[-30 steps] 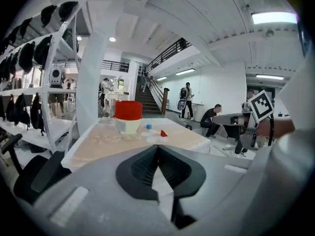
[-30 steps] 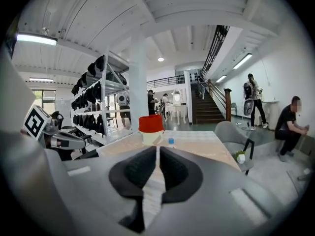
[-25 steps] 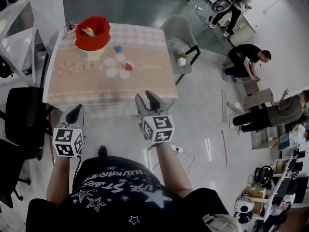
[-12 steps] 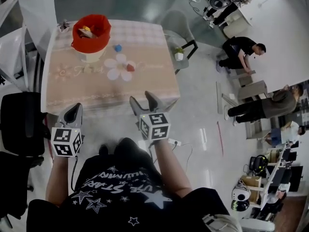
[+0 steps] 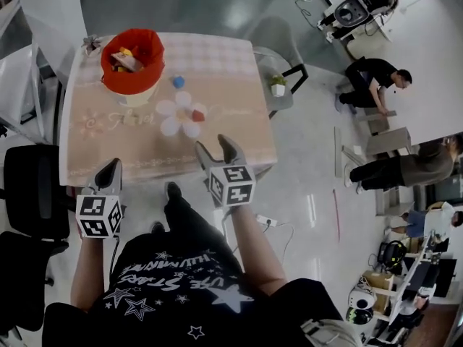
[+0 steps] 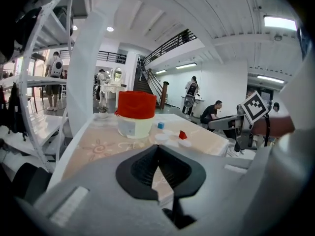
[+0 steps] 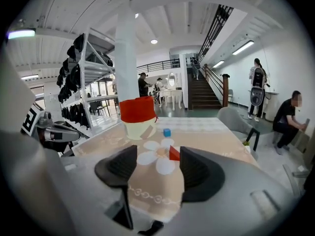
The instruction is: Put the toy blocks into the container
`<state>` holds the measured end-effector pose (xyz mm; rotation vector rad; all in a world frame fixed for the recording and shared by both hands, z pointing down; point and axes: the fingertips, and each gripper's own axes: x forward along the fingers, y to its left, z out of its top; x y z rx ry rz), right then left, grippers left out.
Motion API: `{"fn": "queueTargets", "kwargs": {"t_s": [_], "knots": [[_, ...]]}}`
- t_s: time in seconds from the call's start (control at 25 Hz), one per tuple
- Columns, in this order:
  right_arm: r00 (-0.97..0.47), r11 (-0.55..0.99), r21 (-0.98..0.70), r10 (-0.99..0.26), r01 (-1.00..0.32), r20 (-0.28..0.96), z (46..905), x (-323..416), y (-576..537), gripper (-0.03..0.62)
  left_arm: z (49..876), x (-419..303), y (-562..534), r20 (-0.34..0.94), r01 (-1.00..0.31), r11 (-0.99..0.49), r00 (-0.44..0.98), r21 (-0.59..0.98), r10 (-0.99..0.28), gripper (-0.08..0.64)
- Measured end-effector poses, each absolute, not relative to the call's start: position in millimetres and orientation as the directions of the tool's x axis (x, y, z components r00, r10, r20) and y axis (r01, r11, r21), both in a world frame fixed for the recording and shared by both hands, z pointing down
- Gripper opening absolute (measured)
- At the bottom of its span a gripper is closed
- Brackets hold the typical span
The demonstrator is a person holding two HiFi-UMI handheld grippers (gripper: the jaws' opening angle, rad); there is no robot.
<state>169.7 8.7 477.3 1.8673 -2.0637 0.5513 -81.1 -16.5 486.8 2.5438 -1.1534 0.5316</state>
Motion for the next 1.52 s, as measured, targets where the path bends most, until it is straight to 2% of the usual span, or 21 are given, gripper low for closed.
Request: {"fn": "queueTargets", "kwargs": {"t_s": [0.68,1.12,1.52], "knots": [[-0.277,0.268,-0.092,-0.823,-0.959,0.496,488,215,-160,0.275,484,-60,-121,0.487,-0.89,-0.446,0.43,0.089,-0.76,0.008],[-0.406,0.435,-0.093,-0.715,-0.896,0.569,534,187,-227,0.275,483,-69,-151,0.522,-0.948,-0.312,0.295,0.058,-0.8,0.008],[-0.365,0.472,-0.027,-0.643,-0.881,0.674,568,173,-244,0.275,487,-79,-150,0.543,-0.96,-0.276,0.261,0.056,-0.798,0.008]]}}
